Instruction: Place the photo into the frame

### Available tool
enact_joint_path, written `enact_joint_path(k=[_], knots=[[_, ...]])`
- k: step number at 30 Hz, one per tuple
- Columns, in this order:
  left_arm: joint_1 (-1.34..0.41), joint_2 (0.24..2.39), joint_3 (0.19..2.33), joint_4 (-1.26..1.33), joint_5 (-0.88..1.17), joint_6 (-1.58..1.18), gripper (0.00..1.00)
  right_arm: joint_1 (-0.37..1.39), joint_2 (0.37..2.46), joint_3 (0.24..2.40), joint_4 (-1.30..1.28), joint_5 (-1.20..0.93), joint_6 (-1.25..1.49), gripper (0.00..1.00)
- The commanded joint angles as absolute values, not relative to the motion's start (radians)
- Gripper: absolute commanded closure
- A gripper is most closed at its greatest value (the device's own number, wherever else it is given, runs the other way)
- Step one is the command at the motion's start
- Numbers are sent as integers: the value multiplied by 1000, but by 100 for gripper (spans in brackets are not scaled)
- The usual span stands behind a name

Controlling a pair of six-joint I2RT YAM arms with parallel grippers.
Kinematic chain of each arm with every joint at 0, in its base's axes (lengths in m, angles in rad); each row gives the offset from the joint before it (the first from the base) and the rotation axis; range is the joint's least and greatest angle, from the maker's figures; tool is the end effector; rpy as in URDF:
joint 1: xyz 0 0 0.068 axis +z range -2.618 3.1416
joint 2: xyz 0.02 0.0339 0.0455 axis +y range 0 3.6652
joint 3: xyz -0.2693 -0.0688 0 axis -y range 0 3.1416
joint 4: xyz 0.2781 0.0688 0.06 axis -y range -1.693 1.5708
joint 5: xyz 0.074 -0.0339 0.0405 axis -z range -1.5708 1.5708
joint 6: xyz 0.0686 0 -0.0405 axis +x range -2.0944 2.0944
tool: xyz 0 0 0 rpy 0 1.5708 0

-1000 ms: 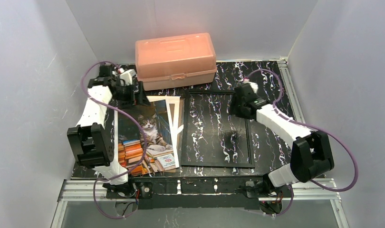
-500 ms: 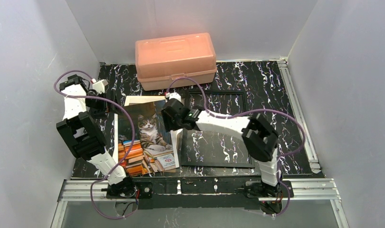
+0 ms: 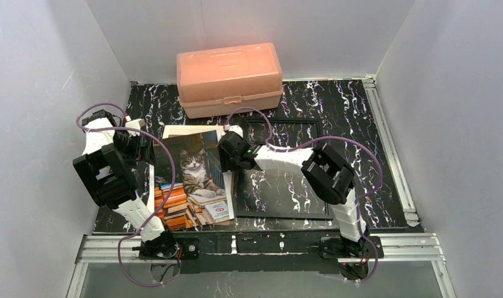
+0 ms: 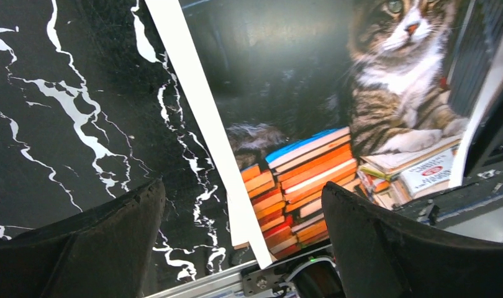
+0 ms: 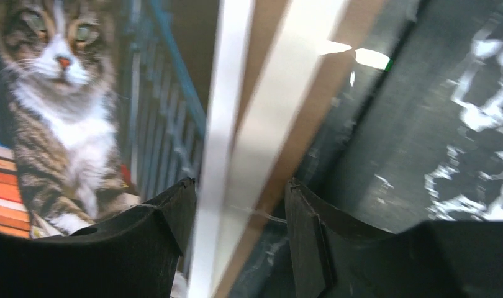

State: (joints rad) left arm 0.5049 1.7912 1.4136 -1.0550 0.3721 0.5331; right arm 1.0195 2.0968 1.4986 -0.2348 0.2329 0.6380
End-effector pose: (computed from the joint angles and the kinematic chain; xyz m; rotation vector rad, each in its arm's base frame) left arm 0.3433 0.1613 0.1929 0.0764 2.8151 -0.3636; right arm 0.2824 0.4291 0.1352 -0.3532 2.4094 0.5009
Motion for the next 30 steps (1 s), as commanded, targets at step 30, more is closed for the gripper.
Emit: enact_joint_path(k=[30], knots=[[446, 1833, 1161, -681, 254, 480, 45, 960, 2074, 1393, -260, 214, 881, 32]])
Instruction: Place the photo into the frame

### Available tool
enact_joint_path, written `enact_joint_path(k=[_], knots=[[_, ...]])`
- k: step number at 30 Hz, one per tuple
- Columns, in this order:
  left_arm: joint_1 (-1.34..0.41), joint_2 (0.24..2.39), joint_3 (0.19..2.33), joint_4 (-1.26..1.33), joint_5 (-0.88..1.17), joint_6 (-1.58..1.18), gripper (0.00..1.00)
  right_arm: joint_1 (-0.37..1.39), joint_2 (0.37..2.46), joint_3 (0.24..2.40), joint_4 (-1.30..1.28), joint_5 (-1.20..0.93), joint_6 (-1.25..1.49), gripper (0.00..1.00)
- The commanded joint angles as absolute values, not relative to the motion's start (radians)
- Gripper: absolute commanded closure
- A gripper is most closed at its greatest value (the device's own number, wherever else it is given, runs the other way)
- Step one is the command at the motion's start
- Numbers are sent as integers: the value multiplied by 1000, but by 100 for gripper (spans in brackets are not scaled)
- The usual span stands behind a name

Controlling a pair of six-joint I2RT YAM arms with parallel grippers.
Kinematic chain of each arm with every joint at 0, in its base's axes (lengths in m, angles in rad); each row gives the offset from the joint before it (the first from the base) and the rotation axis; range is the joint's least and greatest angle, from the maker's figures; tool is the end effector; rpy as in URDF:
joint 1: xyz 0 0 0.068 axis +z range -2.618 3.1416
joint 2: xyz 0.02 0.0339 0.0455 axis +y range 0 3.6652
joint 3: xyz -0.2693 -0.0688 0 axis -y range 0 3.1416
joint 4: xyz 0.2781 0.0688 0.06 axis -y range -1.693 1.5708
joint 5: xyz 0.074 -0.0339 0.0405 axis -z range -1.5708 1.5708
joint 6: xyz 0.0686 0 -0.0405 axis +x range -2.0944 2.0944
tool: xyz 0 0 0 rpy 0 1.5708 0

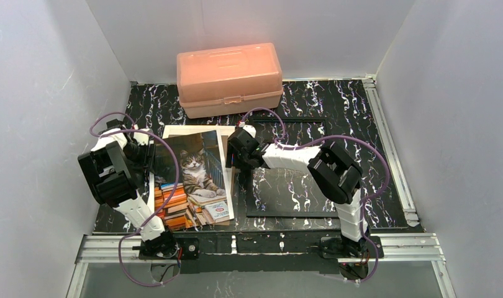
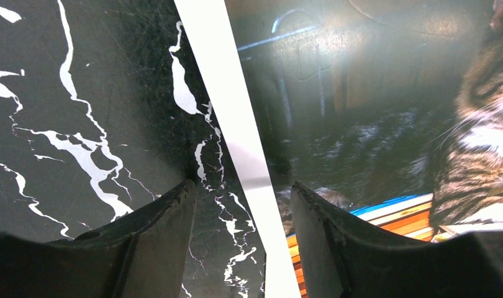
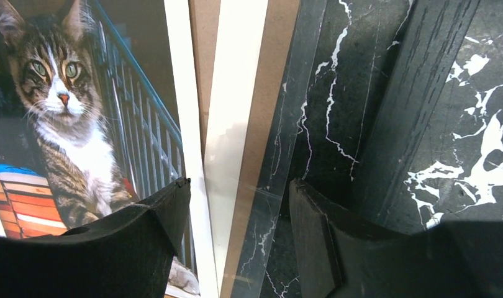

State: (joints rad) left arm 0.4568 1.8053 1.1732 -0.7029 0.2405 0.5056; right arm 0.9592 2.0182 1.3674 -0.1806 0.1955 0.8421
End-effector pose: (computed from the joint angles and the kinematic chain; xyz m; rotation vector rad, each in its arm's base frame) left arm 0.3440 0.1508 0.1228 0.1091 2.8170 -0.1474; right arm 0.2919 0.3930 0.1312 -0.0508 2.4711 0.5997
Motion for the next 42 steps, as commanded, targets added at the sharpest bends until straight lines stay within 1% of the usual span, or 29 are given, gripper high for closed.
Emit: enact_joint_path(k=[1, 7, 10, 13, 20, 27, 29, 32, 34, 38, 42], knots=[[446, 1836, 1161, -681, 253, 480, 46, 959, 2076, 1388, -255, 206, 886, 32], [444, 1844, 1157, -680, 257, 477, 55, 958, 2078, 1367, -164, 101, 926, 32], [436, 1844, 1151, -678, 259, 477, 59, 949, 2040, 1345, -119, 67, 942, 31], [426, 1848, 1145, -673, 258, 479, 63, 926, 1996, 1298, -23, 11, 983, 31], [419, 1868, 1141, -674, 267, 474, 74, 901, 1932, 1259, 72, -53, 1018, 32], [415, 1883, 1143, -682, 273, 478, 80, 890, 1907, 1239, 159, -116, 1054, 33], [415, 1889, 1148, -686, 273, 478, 81, 889, 1910, 1251, 146, -113, 1049, 33], [415, 1893, 1157, -698, 270, 480, 83, 890, 1935, 1323, -62, -36, 1003, 34], [415, 1892, 1164, -708, 271, 483, 84, 896, 1934, 1328, -146, 21, 990, 31], [417, 1897, 1189, -740, 293, 478, 87, 911, 1918, 1293, -172, 56, 984, 30], [416, 1900, 1196, -752, 318, 468, 90, 920, 1933, 1271, -158, 26, 988, 29]])
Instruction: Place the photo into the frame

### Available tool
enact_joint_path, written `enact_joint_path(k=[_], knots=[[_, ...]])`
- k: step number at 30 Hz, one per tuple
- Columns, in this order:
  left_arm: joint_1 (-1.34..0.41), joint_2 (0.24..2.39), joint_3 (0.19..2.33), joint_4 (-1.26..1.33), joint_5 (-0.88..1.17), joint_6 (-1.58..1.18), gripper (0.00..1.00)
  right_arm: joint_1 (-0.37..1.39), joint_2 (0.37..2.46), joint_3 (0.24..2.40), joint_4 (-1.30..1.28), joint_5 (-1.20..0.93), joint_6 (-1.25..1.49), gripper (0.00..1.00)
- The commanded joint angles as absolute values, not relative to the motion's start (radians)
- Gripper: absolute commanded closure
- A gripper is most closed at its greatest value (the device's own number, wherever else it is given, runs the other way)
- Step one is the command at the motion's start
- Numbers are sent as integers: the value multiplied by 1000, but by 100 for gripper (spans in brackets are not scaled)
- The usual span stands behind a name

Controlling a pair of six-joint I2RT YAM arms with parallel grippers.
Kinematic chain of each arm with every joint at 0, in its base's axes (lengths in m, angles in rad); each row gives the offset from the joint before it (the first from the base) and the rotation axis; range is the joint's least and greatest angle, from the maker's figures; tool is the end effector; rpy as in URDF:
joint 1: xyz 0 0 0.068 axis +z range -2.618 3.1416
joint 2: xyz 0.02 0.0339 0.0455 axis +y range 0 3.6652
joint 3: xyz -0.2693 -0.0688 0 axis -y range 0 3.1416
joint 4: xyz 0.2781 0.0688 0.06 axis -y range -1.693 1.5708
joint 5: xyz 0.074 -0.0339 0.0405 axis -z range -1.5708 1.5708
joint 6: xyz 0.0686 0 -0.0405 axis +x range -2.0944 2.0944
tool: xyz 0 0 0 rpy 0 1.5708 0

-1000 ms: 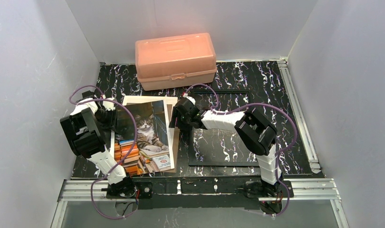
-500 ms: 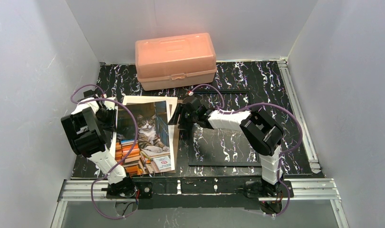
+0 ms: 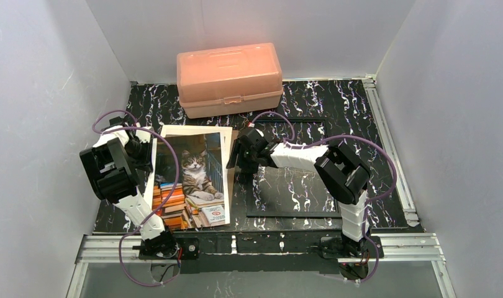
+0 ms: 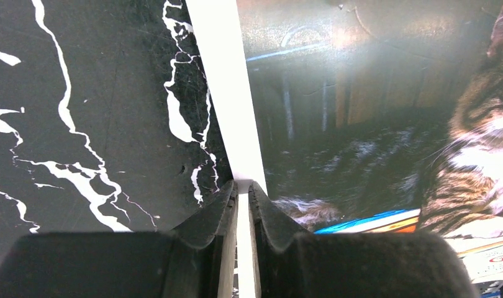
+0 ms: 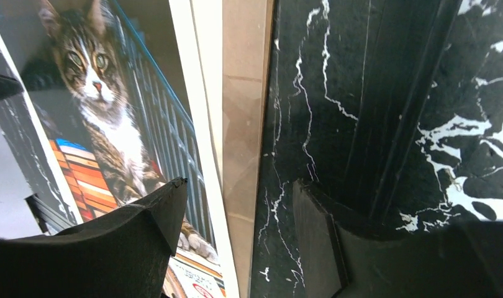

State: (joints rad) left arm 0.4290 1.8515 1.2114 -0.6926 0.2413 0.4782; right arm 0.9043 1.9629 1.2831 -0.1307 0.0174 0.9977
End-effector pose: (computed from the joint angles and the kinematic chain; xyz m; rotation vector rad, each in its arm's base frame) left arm 0.3584 0.1459 0.1176 0.1102 2.8169 -0.1594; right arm 0.2947 0.3727 0.1309 0.1287 2.5621 0.8214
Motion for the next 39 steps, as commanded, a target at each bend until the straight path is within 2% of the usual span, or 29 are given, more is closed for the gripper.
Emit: enact_joint_path(k=[1, 11, 39], knots=[[417, 1903, 1197, -752, 315, 467, 91, 923, 1940, 1270, -156, 17, 991, 29], [417, 1928, 1192, -750, 310, 467, 100, 941, 1981, 1280, -139, -50, 1028, 29], [416, 1945, 1172, -752, 343, 480, 100, 919, 1899, 1272, 108, -230, 1152, 31]])
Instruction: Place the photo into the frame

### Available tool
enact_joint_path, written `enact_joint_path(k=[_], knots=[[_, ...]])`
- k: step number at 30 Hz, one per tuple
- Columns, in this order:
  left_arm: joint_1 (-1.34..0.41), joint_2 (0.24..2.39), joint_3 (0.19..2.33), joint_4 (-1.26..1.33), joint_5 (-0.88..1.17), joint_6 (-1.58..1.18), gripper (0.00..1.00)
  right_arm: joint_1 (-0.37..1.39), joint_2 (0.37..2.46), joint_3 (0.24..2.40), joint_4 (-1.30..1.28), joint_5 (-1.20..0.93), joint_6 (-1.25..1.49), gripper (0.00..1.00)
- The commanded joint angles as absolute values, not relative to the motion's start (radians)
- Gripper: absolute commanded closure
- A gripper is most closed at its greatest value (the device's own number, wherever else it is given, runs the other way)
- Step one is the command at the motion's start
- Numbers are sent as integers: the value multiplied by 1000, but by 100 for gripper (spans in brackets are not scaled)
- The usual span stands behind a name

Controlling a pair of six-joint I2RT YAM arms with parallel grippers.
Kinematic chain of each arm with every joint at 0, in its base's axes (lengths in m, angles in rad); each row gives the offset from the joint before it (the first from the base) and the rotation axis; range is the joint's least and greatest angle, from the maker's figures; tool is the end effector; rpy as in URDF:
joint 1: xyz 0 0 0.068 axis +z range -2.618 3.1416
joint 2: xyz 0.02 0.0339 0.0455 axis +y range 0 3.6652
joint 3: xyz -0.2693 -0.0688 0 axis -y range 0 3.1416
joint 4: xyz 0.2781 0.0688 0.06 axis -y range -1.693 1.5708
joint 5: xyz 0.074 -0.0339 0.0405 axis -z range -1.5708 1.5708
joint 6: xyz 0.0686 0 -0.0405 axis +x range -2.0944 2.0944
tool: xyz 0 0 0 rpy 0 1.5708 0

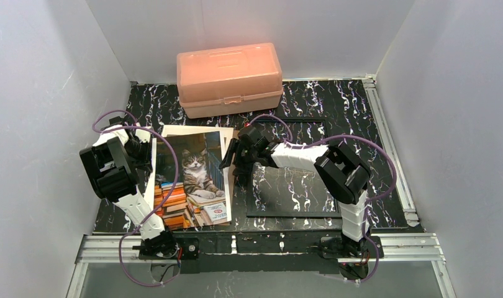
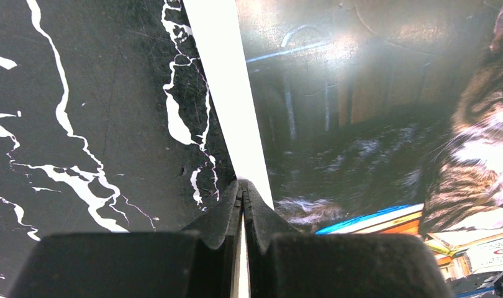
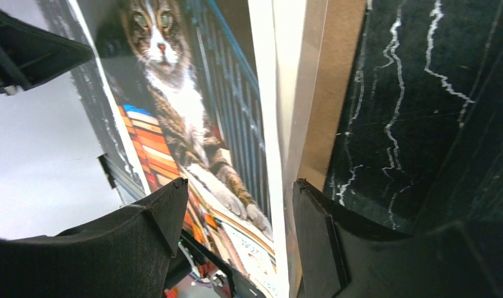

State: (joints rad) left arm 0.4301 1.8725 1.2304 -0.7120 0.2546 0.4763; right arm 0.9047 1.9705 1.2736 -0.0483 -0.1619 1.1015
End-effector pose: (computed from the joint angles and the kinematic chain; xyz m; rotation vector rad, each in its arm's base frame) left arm 0.3606 0.1464 0.1150 0.1048 2.8287 -0.1909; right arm 0.2883 0.3848 0.1330 0.1647 2.6158 1.0815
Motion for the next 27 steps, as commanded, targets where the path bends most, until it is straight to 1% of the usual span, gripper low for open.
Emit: enact_joint_path(k=[1, 7, 13, 19, 22, 25, 27], knots=[[416, 1946, 1172, -751, 344, 480, 100, 920, 1896, 1268, 116, -232, 1157, 31], [416, 1948, 1173, -753, 346, 480, 100, 920, 1889, 1243, 193, -266, 1166, 31], [415, 1941, 1173, -752, 346, 478, 100, 920, 1937, 1223, 285, -340, 1176, 32], [415, 1932, 1172, -758, 344, 482, 100, 917, 1951, 1225, 262, -323, 1150, 35], [415, 1931, 1172, -759, 343, 482, 100, 910, 1931, 1221, 261, -311, 1141, 39], [415, 1934, 1177, -762, 339, 481, 100, 899, 1907, 1215, 250, -291, 1132, 50], [415, 1934, 1176, -763, 342, 481, 100, 890, 1894, 1207, 259, -292, 1132, 56]])
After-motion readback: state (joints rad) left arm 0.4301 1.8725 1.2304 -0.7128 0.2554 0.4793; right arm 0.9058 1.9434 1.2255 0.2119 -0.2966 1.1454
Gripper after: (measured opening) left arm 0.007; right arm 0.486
